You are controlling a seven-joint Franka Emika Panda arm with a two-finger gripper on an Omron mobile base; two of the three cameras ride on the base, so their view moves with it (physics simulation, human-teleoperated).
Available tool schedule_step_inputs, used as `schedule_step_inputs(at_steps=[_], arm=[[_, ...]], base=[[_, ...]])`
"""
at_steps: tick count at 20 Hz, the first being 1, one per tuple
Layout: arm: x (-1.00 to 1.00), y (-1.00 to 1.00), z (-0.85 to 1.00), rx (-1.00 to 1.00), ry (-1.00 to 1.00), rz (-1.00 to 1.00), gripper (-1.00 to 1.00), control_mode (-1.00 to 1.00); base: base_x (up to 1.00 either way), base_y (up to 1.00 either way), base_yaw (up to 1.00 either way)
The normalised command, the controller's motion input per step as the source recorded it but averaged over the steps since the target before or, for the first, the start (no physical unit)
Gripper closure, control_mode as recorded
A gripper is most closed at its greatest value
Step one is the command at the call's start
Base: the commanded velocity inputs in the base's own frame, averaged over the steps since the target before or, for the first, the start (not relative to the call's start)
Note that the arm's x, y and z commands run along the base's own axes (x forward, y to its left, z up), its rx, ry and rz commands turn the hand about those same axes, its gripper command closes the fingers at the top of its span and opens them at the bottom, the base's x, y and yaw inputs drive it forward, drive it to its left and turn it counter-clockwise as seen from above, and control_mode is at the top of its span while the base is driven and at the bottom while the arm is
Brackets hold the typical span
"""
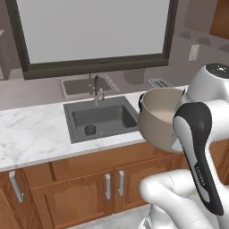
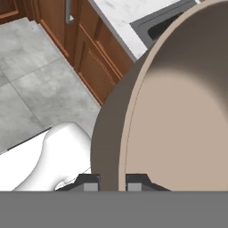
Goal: Pick the pot and glass cup and place them in the sink. Then turn on the water.
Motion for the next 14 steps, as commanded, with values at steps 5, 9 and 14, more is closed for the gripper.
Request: schedule_step_inputs(at_steps=[5, 9, 14], arm=[[0.0, 0.0, 0.0, 0.0, 0.0, 0.0, 1.0, 1.0], [0.0, 0.0, 0.0, 0.0, 0.0, 0.0, 1.0, 1.0], [0.0, 0.0, 0.0, 0.0, 0.0, 0.0, 1.0, 1.0]], base=[[0.36, -0.41, 0.0], [0.42, -0.33, 0.0], [0.45, -0.24, 0.0]])
